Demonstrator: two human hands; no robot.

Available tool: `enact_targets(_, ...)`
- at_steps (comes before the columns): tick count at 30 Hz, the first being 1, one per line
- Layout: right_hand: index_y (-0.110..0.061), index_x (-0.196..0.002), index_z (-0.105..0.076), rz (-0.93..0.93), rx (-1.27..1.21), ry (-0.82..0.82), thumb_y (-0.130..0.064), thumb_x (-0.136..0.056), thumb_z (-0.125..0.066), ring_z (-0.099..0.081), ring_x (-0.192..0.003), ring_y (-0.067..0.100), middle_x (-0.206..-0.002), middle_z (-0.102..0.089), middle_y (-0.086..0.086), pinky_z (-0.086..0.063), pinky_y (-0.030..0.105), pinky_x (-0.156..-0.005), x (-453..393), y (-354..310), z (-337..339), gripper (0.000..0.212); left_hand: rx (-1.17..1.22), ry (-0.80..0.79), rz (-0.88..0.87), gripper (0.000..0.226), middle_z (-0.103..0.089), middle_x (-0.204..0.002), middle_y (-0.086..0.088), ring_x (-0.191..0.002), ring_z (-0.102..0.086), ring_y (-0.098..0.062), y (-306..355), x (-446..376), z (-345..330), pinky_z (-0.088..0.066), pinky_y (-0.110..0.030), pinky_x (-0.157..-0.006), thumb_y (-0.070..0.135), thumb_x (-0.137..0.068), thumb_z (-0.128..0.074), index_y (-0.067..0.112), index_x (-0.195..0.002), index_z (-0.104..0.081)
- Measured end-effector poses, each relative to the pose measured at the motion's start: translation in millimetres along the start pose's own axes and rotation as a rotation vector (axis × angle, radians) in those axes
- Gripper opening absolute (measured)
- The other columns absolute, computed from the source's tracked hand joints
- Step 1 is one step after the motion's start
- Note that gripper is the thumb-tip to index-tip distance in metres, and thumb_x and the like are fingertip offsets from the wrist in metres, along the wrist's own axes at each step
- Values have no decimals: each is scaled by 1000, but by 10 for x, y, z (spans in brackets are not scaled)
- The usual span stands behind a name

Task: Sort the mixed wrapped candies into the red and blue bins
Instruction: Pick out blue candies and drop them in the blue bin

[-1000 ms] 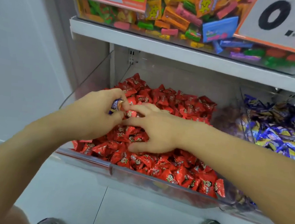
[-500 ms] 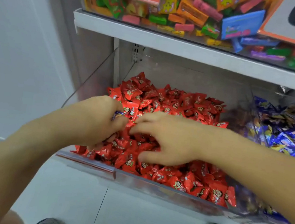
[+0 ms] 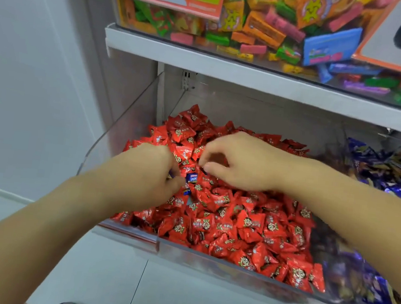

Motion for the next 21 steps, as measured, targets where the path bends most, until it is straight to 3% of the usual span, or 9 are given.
enact_targets(2,-19,-114,-72,18,58,-22,-38,-93,-64,-65,-97,13,-102,-73,-6,-51,31,-90,-213,68,-208,29,-23,14,-2,31,-69,-71,6,-69,-62,-13,11,-12,-21,-54,-32,-68,49,-90,-57,25,-87,-76)
enact_targets(4,-17,-117,-67,10,127,-40,-52,-84,-70,-64,-96,21,-93,-70,-4,-50,30,-80,-356,53,-369,48,-77,15,13,33,-69,-72,5,-71,-64,-15,-35,-11,-61,-56,-34,-69,55,-87,-58,27,-86,-76)
enact_targets(7,-21,-131,-52,12,223,-42,-68,-66,-78,-56,-90,25,-73,-48,-8,-37,27,-71,-398,15,-475,84,-115,-21,45,31,-70,-77,5,-75,-65,-16,-107,9,-61,-57,-35,-71,55,-83,-60,27,-83,-75)
enact_targets(10,-24,-144,-37,-23,180,-66,-70,-60,-81,-59,-100,30,-90,-61,1,-37,28,-72,-444,55,-585,106,-121,-28,49,31,-71,-78,5,-74,-65,-14,-145,29,-43,-57,-34,-70,52,-84,-62,25,-81,-76)
enact_targets(13,-21,-142,-39,-37,113,-80,-58,-63,-85,-58,-102,29,-80,-51,-5,-36,29,-71,-495,39,-666,98,-101,-16,47,32,-71,-77,5,-74,-64,-13,-171,49,-34,-56,-34,-71,53,-86,-60,26,-82,-77)
enact_targets(17,-26,-146,-42,-86,-79,-48,-45,-62,-88,-53,-122,29,-131,-56,8,-47,35,-98,-550,79,-715,97,-112,30,67,33,-68,-72,4,-73,-63,-16,-214,91,-5,-55,-34,-71,56,-85,-61,26,-81,-75)
enact_targets(18,-26,-142,-47,-97,-148,-52,-40,-64,-87,-55,-119,28,-131,-58,8,-48,36,-99,-569,81,-751,89,-112,41,69,32,-68,-72,4,-73,-63,-16,-212,106,8,-55,-33,-70,55,-85,-61,26,-83,-75)
enact_targets(20,-18,-110,-63,-112,-267,-40,-33,-68,-85,-64,-93,23,-102,-68,2,-53,32,-81,-603,108,-760,49,-105,66,68,31,-68,-73,3,-73,-62,-15,-217,126,33,-54,-31,-68,55,-84,-63,27,-86,-76)
enact_targets(21,-16,-93,-59,-114,-274,-48,-31,-71,-84,-61,-78,20,-85,-64,-2,-49,29,-70,-582,106,-740,37,-96,73,65,30,-67,-72,3,-72,-61,-14,-221,139,43,-53,-30,-68,55,-83,-64,27,-88,-76)
Point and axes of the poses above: each hand's wrist, its own x-axis away from the middle knuckle, its own z-axis out of the back of the hand, y = z × x, the point moved 10 cm from there along -x, towards the middle knuckle
